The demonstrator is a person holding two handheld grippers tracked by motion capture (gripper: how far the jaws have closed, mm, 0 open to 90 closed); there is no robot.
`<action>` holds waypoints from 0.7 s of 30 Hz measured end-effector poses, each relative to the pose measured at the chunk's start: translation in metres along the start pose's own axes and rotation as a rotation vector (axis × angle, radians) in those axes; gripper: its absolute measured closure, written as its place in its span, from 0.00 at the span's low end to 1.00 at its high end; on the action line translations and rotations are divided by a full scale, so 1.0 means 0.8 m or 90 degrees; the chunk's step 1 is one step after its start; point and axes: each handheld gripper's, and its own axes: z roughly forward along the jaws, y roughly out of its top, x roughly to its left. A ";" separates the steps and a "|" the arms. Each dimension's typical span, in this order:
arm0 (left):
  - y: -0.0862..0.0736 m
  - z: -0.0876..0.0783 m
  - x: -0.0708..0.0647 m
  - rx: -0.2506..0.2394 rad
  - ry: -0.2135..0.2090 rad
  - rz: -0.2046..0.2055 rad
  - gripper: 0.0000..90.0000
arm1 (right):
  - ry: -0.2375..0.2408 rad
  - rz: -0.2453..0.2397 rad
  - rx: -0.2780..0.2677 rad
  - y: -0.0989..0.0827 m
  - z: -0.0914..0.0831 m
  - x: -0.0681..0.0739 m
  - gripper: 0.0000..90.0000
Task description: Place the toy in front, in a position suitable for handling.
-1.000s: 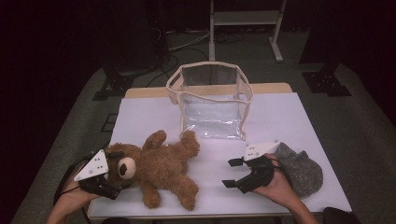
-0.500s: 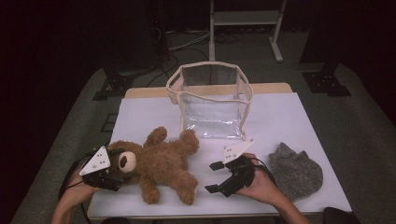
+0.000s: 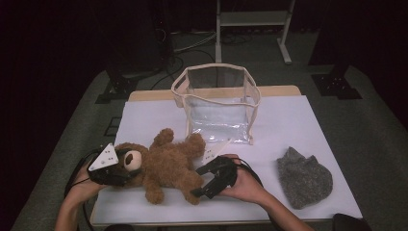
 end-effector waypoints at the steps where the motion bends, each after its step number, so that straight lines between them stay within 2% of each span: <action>1: 0.000 0.000 0.000 0.000 0.001 -0.001 0.26 | 0.002 0.006 0.001 0.002 0.004 -0.002 0.24; 6: 0.001 0.000 0.001 0.007 0.005 0.005 0.31 | 0.007 0.022 0.032 0.012 0.027 -0.008 0.28; 10: 0.004 0.000 0.002 0.017 0.006 0.007 0.34 | 0.012 0.027 0.058 0.012 0.041 -0.011 0.40; 15: 0.009 -0.002 -0.001 0.021 0.013 0.016 0.35 | 0.017 0.049 0.050 0.011 0.037 -0.017 0.63; 18: 0.014 -0.005 -0.003 0.020 0.022 0.021 0.36 | 0.029 0.061 0.042 0.010 0.032 -0.021 0.70; 21: 0.019 -0.008 -0.004 0.019 0.028 0.023 0.37 | 0.033 0.059 0.034 0.011 0.027 -0.021 0.74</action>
